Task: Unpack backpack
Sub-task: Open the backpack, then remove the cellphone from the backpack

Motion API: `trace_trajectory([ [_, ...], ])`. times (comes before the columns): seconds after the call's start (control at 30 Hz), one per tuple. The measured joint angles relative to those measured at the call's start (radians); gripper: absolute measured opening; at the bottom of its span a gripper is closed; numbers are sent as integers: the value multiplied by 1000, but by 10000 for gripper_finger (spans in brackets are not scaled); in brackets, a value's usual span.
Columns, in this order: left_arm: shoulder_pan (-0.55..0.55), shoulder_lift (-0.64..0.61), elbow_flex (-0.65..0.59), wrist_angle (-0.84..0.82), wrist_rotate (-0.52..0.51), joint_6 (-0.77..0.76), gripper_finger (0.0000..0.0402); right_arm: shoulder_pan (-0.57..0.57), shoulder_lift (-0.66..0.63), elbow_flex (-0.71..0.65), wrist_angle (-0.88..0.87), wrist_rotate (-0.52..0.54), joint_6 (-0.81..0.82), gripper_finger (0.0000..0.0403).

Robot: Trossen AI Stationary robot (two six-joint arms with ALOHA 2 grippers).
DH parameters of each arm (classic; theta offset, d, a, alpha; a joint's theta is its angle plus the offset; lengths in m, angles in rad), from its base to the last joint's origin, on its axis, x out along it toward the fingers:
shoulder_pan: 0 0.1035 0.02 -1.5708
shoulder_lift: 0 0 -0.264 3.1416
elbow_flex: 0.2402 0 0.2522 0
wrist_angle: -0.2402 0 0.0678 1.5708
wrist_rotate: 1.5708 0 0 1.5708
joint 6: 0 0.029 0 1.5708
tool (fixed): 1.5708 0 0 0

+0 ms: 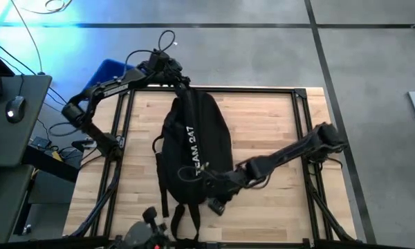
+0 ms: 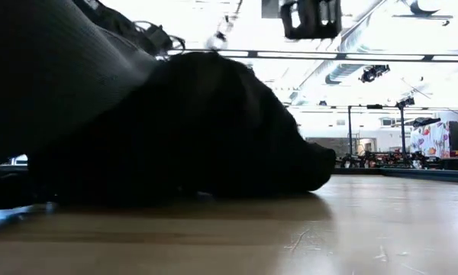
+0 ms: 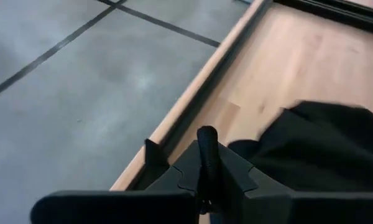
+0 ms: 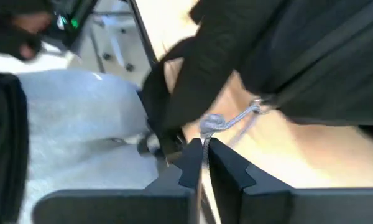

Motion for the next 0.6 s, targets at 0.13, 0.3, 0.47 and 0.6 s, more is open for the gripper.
trace_trajectory([
  [0.13, -49, -108, 0, -102, -9, 126, 50, -69, -128, 3, -203, 35, -161, 93],
  [0.3, -111, -217, 0, -204, -38, 152, 114, -205, -207, 3, -364, 167, -346, 188],
  [0.47, -215, -286, 1, -377, 76, 200, 151, -386, -170, -4, -325, 143, -562, 246],
  [0.6, -339, -264, 1, -473, 70, 2, 153, -477, -75, -4, -176, 73, -586, 254],
])
